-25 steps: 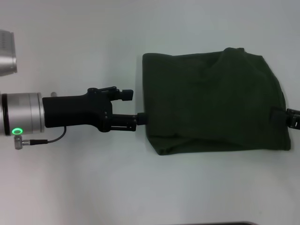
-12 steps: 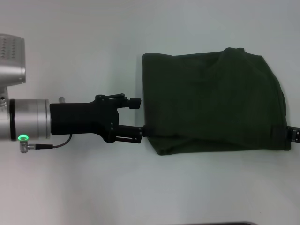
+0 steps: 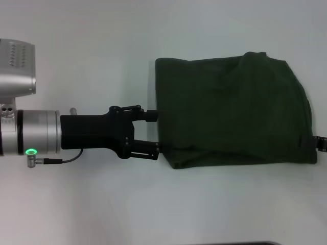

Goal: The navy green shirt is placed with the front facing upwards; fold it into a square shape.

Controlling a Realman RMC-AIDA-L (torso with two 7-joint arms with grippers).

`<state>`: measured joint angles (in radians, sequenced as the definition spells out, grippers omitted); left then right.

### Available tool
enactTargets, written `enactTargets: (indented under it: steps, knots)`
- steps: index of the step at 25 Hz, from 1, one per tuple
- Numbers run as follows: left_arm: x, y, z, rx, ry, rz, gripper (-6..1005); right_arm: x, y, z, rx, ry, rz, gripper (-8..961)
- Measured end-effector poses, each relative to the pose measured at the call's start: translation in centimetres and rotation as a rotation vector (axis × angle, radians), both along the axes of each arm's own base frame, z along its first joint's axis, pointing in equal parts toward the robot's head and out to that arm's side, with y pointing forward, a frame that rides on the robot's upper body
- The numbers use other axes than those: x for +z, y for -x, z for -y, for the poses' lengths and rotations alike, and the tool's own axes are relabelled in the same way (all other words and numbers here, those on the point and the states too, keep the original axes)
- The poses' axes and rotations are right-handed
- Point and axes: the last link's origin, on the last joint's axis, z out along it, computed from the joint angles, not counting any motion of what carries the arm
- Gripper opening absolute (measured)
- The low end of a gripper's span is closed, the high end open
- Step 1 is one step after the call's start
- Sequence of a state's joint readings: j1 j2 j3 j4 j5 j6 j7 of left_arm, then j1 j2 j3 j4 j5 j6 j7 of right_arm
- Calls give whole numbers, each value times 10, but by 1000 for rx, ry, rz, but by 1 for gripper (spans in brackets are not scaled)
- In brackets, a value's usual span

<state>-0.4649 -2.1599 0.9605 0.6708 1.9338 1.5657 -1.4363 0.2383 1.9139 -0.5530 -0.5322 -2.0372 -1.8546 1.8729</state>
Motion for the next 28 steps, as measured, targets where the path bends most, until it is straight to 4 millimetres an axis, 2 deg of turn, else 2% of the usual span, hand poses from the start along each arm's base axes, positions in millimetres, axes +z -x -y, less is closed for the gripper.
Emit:
enactTargets:
  steps: [19,28]
  knots:
    - [-1,-1,-14,23,-37,-36,917,10,-4,-2,-15,-60,4,851]
    - [-5,7,-20,63,-49,-111,917,13,-9,0,-38,-70,18,852]
